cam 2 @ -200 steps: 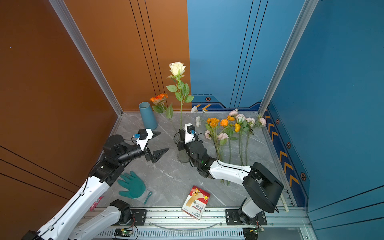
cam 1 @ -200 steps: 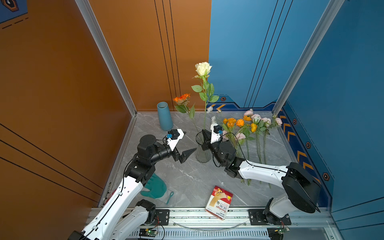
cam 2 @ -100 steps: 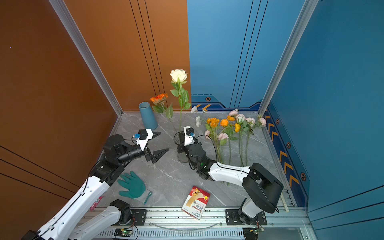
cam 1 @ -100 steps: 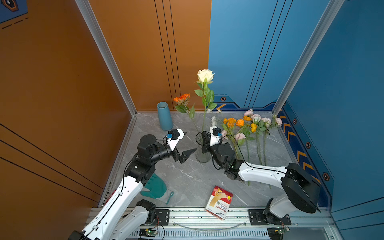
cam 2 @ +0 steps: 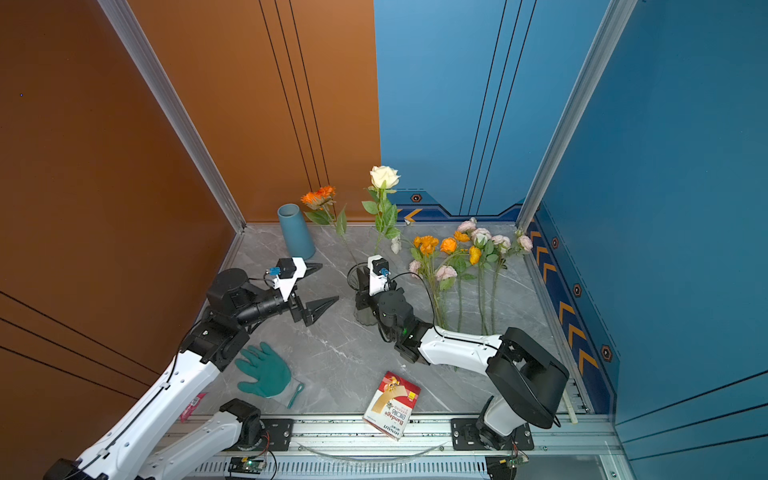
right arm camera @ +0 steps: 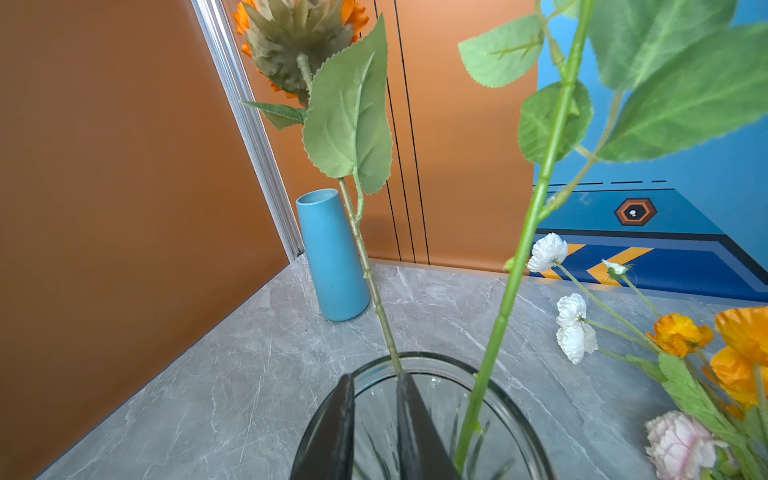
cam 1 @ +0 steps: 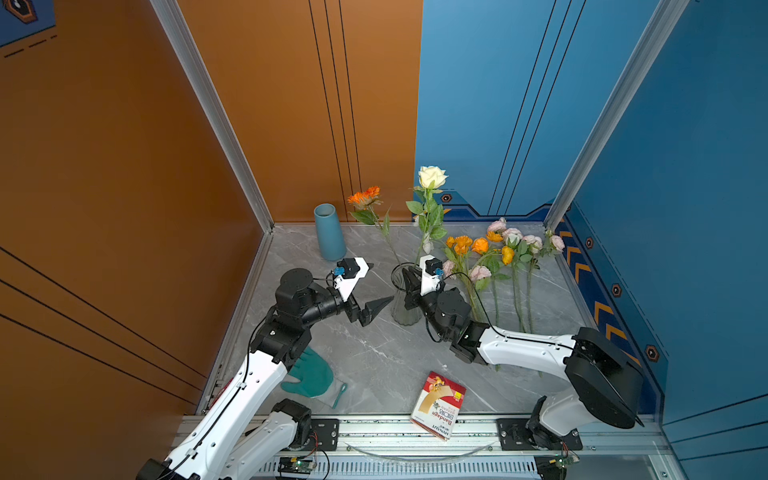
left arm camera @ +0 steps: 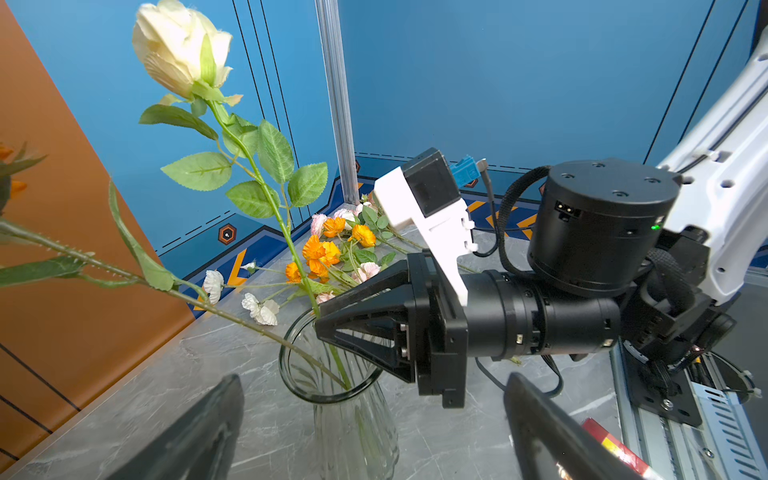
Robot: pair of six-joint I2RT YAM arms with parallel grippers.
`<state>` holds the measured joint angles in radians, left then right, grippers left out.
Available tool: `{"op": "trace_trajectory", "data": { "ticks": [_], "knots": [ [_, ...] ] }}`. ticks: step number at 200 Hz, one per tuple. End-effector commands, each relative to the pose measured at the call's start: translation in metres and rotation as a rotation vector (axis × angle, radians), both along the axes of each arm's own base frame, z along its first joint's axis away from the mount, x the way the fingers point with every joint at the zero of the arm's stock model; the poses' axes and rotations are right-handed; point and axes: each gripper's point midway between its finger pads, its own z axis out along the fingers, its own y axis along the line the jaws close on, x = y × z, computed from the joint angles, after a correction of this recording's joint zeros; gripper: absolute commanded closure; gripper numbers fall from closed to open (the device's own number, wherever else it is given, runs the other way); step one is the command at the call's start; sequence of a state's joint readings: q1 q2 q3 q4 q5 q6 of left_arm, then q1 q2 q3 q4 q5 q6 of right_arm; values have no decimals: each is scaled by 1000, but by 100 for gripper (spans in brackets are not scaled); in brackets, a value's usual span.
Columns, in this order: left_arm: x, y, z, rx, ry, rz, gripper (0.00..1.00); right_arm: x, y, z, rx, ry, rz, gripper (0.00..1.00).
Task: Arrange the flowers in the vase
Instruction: 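Open the right gripper and draw it back from the vase, then lower the right gripper to the bunch and grasp pink rose stems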
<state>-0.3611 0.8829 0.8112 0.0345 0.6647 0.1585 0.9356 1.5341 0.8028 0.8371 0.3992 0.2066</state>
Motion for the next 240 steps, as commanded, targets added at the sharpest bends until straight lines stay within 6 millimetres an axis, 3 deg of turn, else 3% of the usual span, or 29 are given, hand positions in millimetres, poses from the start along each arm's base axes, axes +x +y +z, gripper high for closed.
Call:
{"op": "trace_trajectory", "data": {
  "ticks": [1, 29, 68, 107, 139, 164, 195, 211, 240],
  "knots": [
    [-2, -2, -2, -10, 14, -25, 2, -8, -7, 8, -14, -12, -20, 77],
    [-2, -2, -3, -8, 16, -24, 2, -12, -14, 15, -19, -23, -35, 69],
    [-1, -5, -6, -6, 27, -30, 2, -16, -34, 28, -52, -37, -86, 46],
    [-6, -19, -12, 4, 50, -66, 2, -16, -74, 26, -98, 17, -164, 39],
    [-12, -38, -27, 35, 76, -89, 2, -16, -114, 11, -121, 107, -235, 36],
    [-20, -55, -39, 64, 93, -128, 2, -16, -160, -16, -138, 260, -341, 35],
    [-28, -67, -49, 93, 106, -166, 2, -19, -227, -75, -156, 541, -455, 37],
    [-28, -69, -51, 97, 111, -171, 2, -25, -245, -105, -158, 676, -451, 42],
    [-28, -70, -53, 100, 117, -175, 2, -35, -255, -142, -178, 856, -422, 50]
  ]
}}
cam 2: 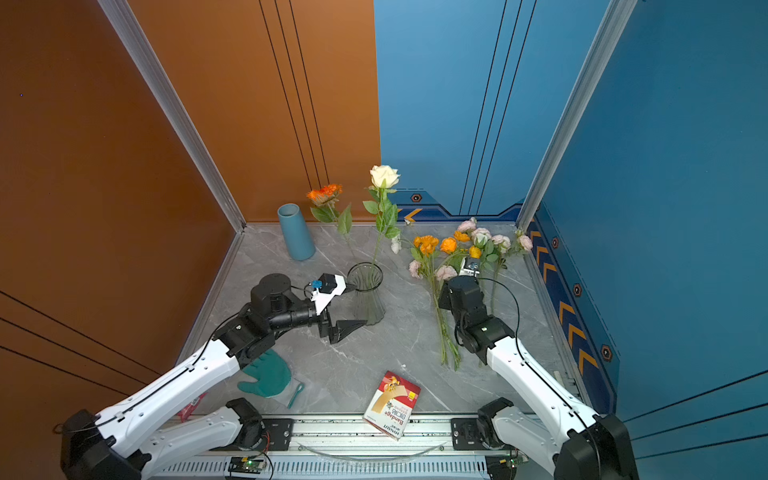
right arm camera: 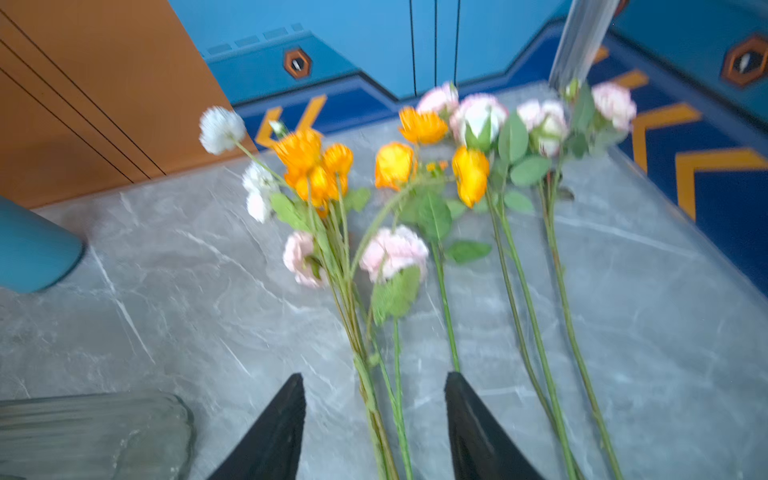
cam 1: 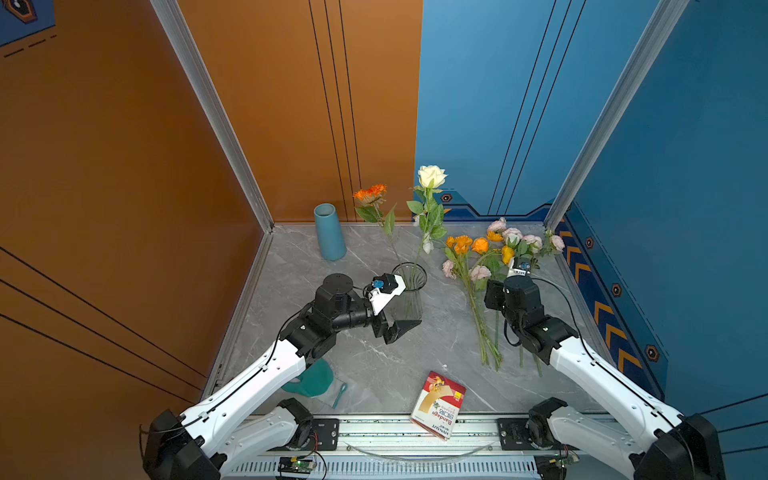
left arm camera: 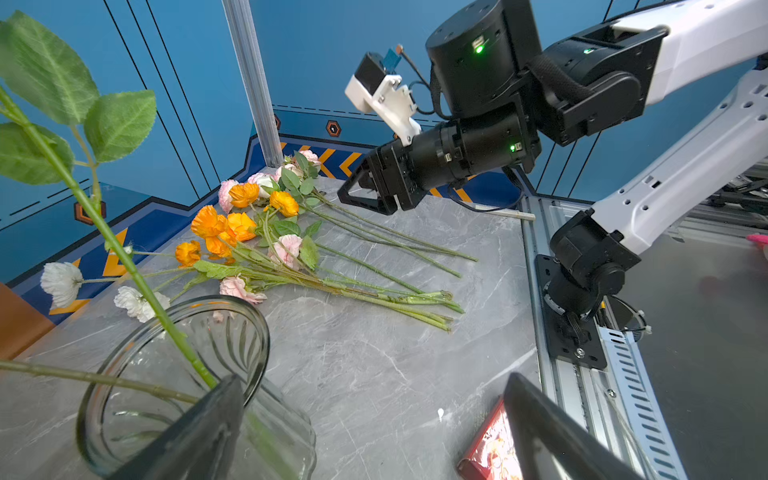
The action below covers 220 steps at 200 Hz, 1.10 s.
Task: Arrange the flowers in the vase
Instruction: 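Lower the right gripper to the bunch and grasp pink rose stems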
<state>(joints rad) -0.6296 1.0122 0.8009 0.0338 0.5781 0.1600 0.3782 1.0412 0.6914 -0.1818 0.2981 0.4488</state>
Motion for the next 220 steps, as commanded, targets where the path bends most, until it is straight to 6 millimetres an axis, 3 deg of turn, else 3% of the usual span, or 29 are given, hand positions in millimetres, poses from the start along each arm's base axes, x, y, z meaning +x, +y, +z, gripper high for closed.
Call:
{"op": "trace_trajectory", "data": {
  "ticks": [1, 43, 88, 162, 220],
  "knots": [
    [2, -1, -7, 19, 2, 6, 2, -31, 4, -57, 48, 275, 59, 50],
    [0, -4, -10, 19, 14, -16, 2, -32, 7, -98, 41, 429, 62, 56],
    [-6, -13, -18, 32, 40, -53, 2, -29, 10, -128, 29, 540, 60, 66],
    [-9, -15, -20, 45, 35, -63, 2, -17, 4, -138, 17, 548, 40, 72],
    [-9, -15, -21, 52, 33, -60, 2, -9, 11, -145, 35, 564, 63, 73]
  ]
}}
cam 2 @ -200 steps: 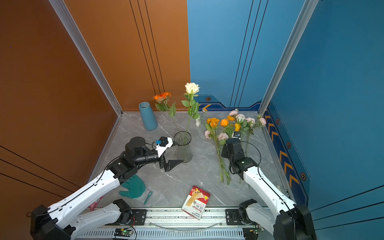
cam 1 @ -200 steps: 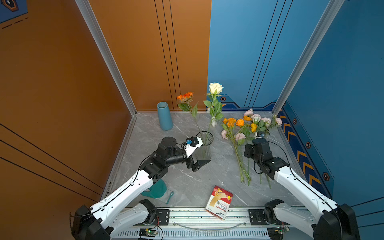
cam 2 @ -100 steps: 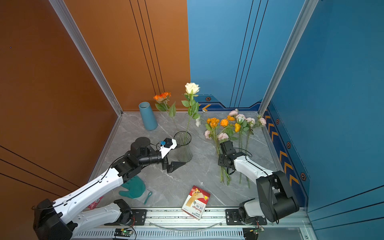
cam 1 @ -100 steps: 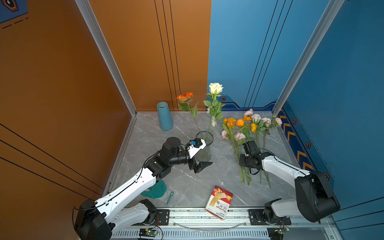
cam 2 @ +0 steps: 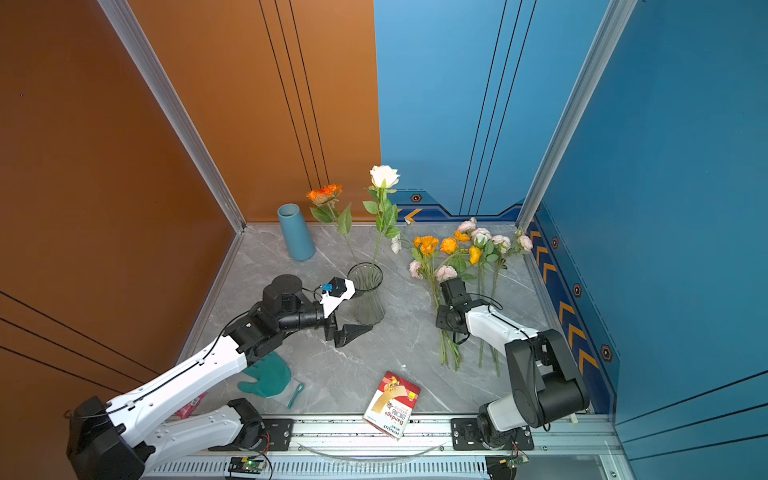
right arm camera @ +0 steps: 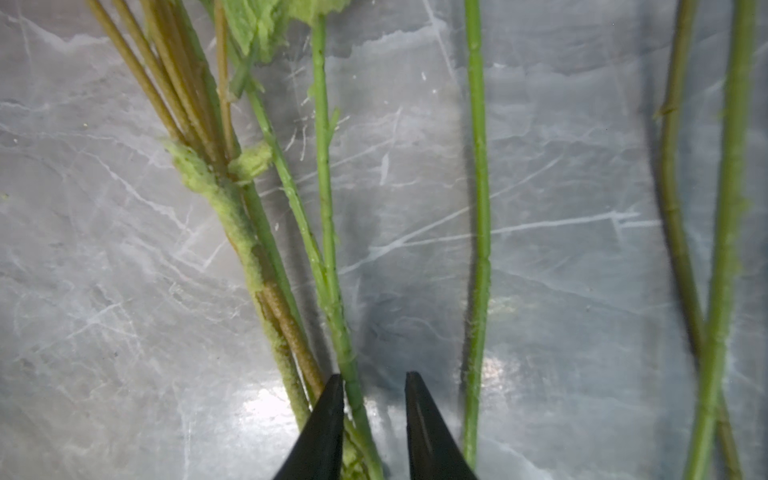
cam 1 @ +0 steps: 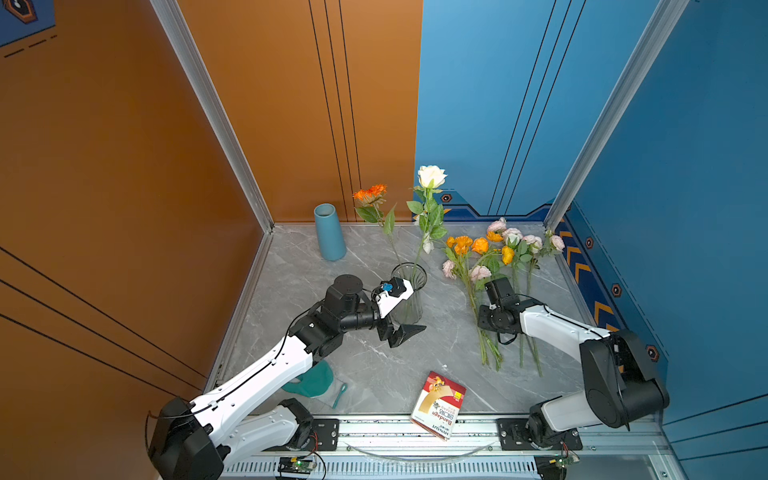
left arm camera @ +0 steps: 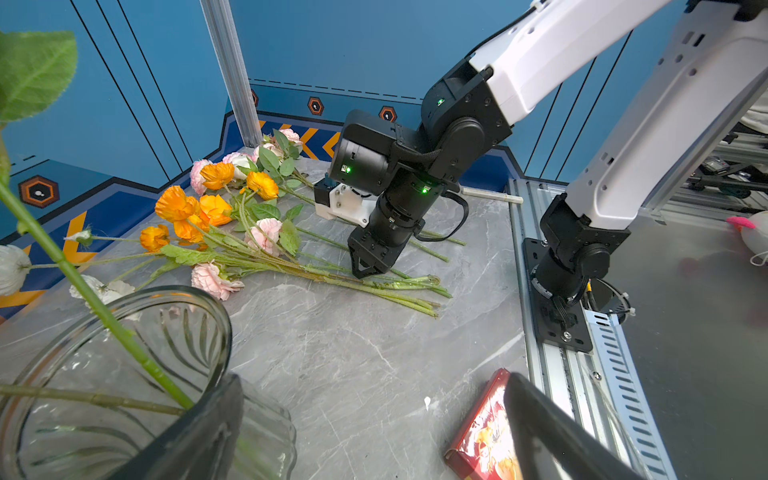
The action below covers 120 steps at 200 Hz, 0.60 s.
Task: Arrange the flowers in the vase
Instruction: 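Lower the right gripper to the bunch and grasp pink rose stems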
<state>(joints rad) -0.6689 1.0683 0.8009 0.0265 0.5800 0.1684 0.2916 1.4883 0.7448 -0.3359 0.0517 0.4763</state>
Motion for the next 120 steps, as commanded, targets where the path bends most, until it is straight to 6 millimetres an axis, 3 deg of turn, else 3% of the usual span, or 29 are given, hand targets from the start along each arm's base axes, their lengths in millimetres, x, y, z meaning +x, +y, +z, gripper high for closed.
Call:
{"op": "trace_trajectory", "data": {
  "ticks": [1, 51, 109, 120],
  "knots": [
    [-5, -1, -1, 10, -10, -19, 2, 10, 4, 3, 17, -13, 6, 73],
    [-5, -1, -2, 14, -8, -18, 2, 9, -3, -6, -33, 23, 7, 77],
    [-5, -1, -1, 13, -10, -17, 2, 9, -5, -4, -58, 35, 47, 100],
    [-5, -1, 0, 14, -11, -18, 2, 11, -4, 2, -59, 29, 67, 100]
  ]
}}
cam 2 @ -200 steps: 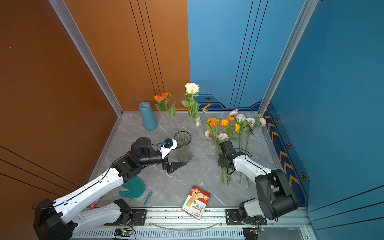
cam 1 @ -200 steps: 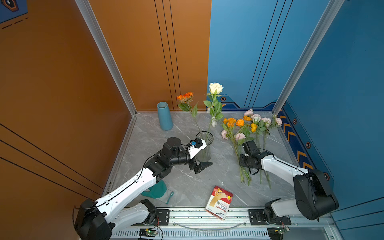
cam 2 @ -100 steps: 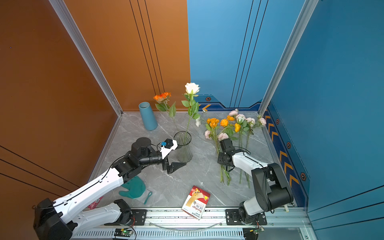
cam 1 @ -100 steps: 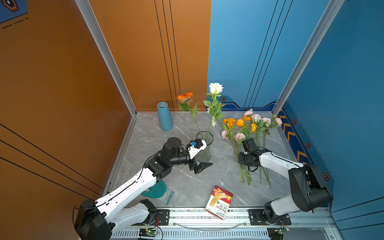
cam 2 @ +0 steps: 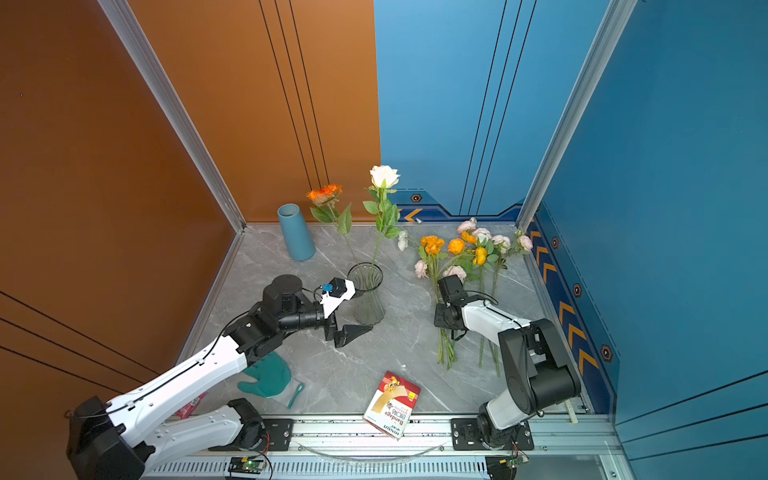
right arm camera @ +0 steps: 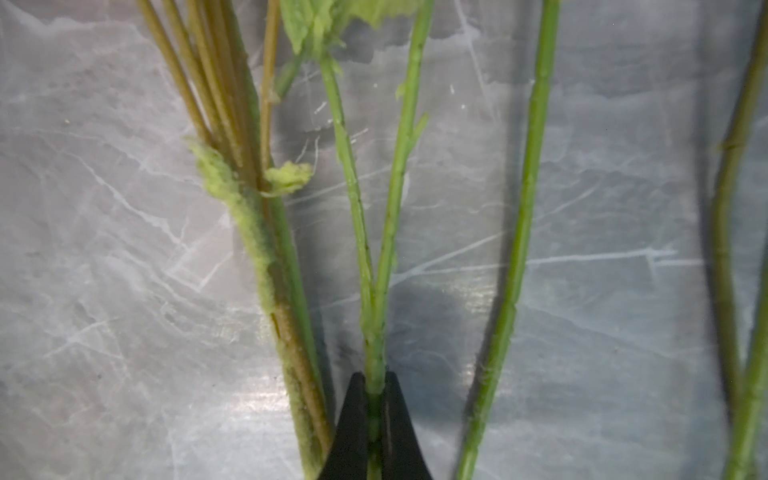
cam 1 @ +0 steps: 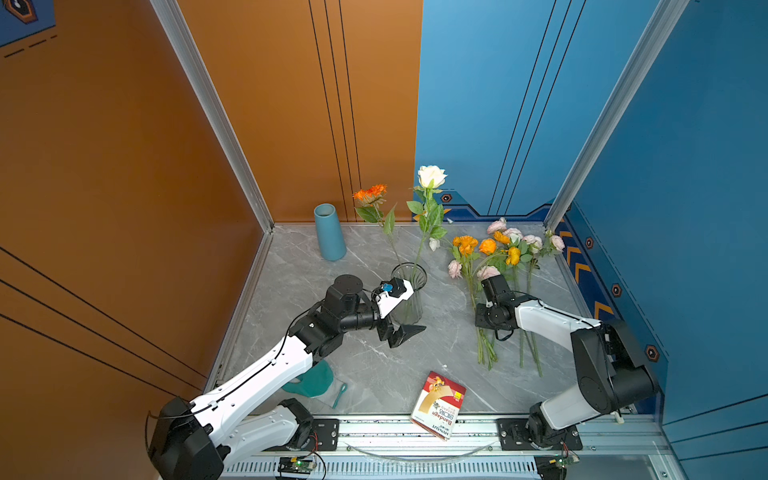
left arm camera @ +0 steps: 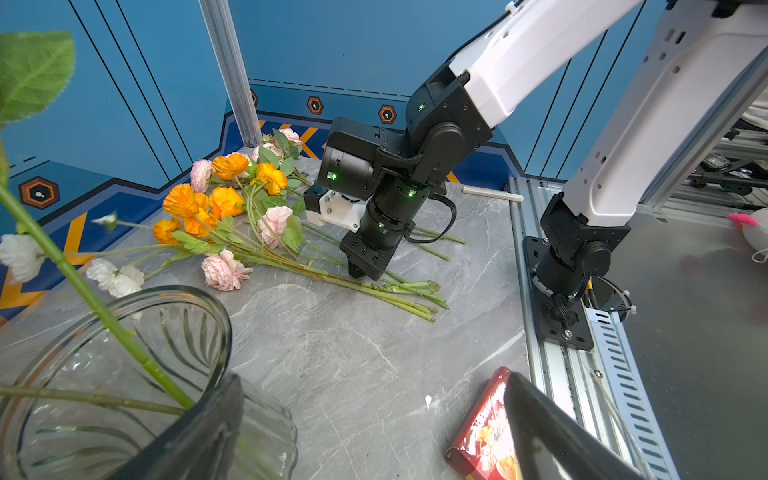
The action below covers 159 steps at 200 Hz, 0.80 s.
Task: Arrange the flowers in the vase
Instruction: 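Lower the right gripper to the bunch and grasp pink rose stems, then lift the two pink rose stems upright with the right gripper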
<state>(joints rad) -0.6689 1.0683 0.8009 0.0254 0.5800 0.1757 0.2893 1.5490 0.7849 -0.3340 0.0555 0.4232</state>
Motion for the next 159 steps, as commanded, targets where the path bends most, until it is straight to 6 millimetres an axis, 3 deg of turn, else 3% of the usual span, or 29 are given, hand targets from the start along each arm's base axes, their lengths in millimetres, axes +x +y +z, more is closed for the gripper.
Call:
{"op": "trace_trajectory", "data": {
  "ticks": [1, 48, 86, 106, 159],
  "knots": [
    [-5, -1, 0, 11, -5, -16, 2, 2, -5, 8, -29, 14, 25, 100],
    [-6, 0, 2, 7, -7, -17, 2, 4, -10, 53, -92, -8, 80, 100],
    [-7, 1, 6, 0, -15, -20, 2, -5, -34, 92, -265, 31, 87, 100],
    [-9, 1, 7, -4, -20, -22, 2, -8, -51, 121, -438, 38, 87, 100],
    [-12, 1, 11, -11, -33, -27, 2, -7, -71, 202, -717, -54, 64, 100]
  ]
}}
